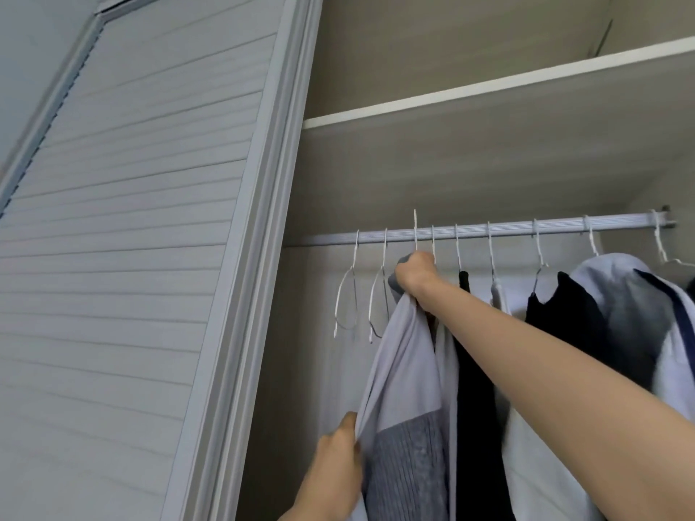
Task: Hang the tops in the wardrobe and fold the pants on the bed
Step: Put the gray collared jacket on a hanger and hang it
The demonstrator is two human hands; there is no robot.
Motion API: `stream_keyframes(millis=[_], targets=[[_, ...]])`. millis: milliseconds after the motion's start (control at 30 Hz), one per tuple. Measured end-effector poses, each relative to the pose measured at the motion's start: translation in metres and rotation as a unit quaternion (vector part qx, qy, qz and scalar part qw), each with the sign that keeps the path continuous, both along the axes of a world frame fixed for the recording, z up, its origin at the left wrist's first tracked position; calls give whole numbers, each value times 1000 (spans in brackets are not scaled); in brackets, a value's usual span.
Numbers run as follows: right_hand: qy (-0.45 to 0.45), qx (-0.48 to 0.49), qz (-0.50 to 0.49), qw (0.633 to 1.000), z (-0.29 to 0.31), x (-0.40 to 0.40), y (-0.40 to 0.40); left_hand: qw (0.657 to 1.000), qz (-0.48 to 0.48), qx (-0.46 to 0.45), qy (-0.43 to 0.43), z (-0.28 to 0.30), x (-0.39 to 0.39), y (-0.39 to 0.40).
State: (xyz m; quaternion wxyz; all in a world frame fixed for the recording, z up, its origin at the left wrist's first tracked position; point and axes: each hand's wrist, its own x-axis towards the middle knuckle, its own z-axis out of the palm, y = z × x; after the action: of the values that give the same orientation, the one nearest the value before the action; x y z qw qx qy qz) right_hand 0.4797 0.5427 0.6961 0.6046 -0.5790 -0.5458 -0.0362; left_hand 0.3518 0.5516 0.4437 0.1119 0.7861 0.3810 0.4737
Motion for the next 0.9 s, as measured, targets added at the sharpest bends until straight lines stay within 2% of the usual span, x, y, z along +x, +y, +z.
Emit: stream_keyframes(millis=[133, 233, 300, 367, 467, 667, 900], targets=[[-21, -68, -2, 997, -21, 2, 4, 999, 8, -29, 21, -17, 4, 9], [-107, -40, -71, 991, -41, -3, -7, 999, -17, -50, 2, -28, 1, 4], [-210, -18, -144, 967, -60, -7, -17, 998, -25, -52, 15, -33, -1, -3], [-315, -41, -206, 926, -79, -11, -25, 998, -27, -40, 50, -38, -2, -11], [-407, -59, -255, 875, -104, -14, -34, 995, -20, -13, 102, -49, -7, -23], [-471, -59, -250, 844, -147, -22, -63, 993, -14, -36, 109, -70, -29, -40], [-520, -58, -186, 832, -191, -31, -111, 995, -13, -35, 88, -110, -59, -69]])
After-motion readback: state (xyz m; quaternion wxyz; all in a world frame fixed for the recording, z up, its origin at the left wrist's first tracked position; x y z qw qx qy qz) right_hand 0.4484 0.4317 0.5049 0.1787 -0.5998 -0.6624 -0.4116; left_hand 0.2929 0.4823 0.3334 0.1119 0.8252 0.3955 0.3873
